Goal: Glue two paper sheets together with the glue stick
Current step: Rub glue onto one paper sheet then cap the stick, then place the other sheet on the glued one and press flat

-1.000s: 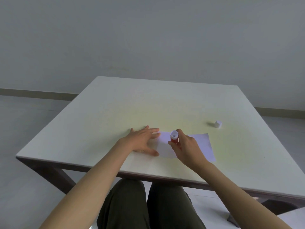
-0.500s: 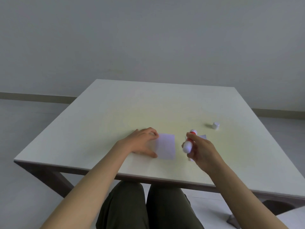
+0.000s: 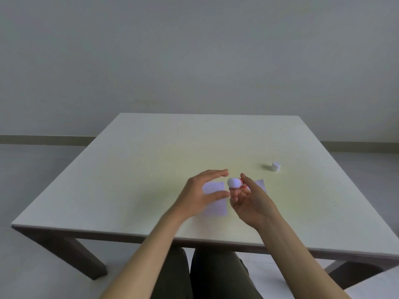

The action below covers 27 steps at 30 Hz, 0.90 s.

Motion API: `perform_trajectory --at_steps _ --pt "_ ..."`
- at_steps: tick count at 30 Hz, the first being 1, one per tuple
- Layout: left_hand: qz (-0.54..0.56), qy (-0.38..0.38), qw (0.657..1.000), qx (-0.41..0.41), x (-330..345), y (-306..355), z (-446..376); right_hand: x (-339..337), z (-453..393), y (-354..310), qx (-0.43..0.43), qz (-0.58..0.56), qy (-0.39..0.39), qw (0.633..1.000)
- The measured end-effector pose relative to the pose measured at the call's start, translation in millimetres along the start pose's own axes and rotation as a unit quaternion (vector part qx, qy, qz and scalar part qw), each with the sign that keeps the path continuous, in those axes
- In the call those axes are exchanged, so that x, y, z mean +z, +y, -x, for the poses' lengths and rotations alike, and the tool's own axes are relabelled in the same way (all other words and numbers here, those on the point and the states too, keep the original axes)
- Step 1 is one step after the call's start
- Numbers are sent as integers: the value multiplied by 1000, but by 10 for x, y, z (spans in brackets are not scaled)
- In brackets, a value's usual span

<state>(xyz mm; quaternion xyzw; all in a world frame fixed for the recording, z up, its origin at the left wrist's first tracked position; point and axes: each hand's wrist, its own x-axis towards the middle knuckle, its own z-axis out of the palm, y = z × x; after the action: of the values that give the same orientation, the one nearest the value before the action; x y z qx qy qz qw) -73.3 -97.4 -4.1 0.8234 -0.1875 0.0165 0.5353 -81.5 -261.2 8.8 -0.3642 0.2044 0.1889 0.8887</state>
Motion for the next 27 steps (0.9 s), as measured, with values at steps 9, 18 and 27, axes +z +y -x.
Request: perform_trajectory --at_steps 9,18,27 --pt "153 148 977 -21 426 79 -37 45 -53 97 18 81 -8 996" --pt "92 202 975 -2 30 54 -175 -217 -64 -150 -159 233 43 958" --pt "-109 207 971 -39 -853 -164 -573 -724 -330 -602 -318 442 245 802"
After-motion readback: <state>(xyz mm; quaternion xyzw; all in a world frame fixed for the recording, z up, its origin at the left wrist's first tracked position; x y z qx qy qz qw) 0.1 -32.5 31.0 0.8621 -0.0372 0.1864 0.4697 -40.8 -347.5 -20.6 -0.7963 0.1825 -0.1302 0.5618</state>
